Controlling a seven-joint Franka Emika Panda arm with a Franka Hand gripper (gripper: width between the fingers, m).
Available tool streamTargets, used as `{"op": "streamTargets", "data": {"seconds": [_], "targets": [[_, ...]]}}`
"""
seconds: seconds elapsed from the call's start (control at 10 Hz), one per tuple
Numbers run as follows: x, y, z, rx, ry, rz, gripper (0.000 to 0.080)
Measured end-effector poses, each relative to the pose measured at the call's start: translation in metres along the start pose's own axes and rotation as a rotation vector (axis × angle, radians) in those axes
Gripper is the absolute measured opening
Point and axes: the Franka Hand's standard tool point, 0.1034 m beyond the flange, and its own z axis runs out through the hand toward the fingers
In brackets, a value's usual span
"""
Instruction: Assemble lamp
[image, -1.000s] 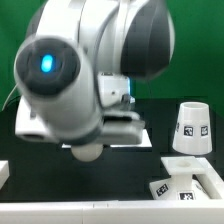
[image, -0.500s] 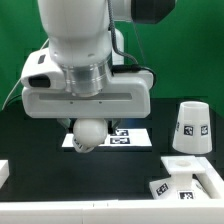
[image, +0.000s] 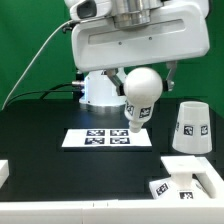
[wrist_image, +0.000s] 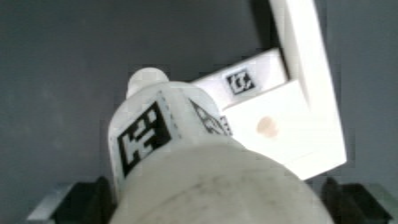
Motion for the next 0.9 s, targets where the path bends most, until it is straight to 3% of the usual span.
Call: {"op": "streamTargets", "data": {"seconds": [0.4, 0.6, 0.7, 0.8, 0.9], "targets": [[0.003, -0.004, 0.007, 0.008, 0.292, -0.011, 0.0573], [0.013, -0.023, 0.005, 0.066, 0.463, 0.049, 0.0573], [0.016, -0.046, 0.004, 0.096, 0.485, 0.060, 0.0573], [0.020, -0.056, 0.001, 0.107, 0.477, 0.051, 0.0573], [0.020, -0.053, 0.002, 0.103, 0.478, 0.052, 0.0573]]}}
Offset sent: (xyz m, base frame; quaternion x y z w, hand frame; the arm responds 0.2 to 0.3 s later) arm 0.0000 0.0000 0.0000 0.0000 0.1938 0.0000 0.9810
